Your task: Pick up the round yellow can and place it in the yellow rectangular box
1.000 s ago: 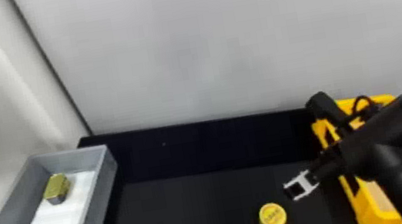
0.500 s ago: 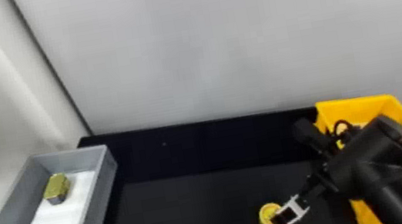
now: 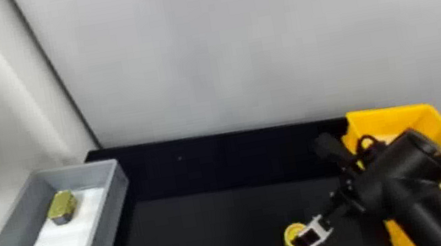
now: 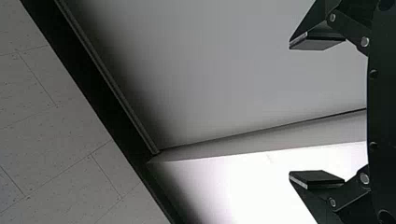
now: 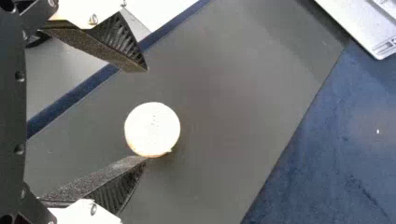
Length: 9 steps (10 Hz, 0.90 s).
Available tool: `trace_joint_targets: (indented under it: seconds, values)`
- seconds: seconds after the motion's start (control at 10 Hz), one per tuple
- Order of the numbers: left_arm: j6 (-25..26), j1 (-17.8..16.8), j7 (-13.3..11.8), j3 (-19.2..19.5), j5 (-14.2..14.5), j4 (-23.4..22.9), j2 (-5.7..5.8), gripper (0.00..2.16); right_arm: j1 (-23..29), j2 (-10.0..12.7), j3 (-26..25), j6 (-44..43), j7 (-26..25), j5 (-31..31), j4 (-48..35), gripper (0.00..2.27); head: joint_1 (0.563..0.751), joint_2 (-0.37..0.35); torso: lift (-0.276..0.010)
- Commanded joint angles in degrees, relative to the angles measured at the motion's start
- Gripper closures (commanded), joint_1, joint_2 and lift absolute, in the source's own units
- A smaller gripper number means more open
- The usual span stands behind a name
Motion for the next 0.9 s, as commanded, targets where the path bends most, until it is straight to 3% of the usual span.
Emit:
trace_joint_targets:
  seconds: [0.0,0.8]
  values:
    - [0.0,-0.4,-0.1,-0.2,0.0,0.1,0.08,0.27,-1.3,1.1,1.1,-1.0,-1.5,-1.1,1.7,0.13,0.663,0.054,-0.010]
    - [-0.1,-0.4,-0.1,-0.1,0.0,-0.1,0.08,0.27,-1.2,2.6,1.8,-2.2,-3.8,-3.2,4.0,0.14,0.663,0.054,-0.010]
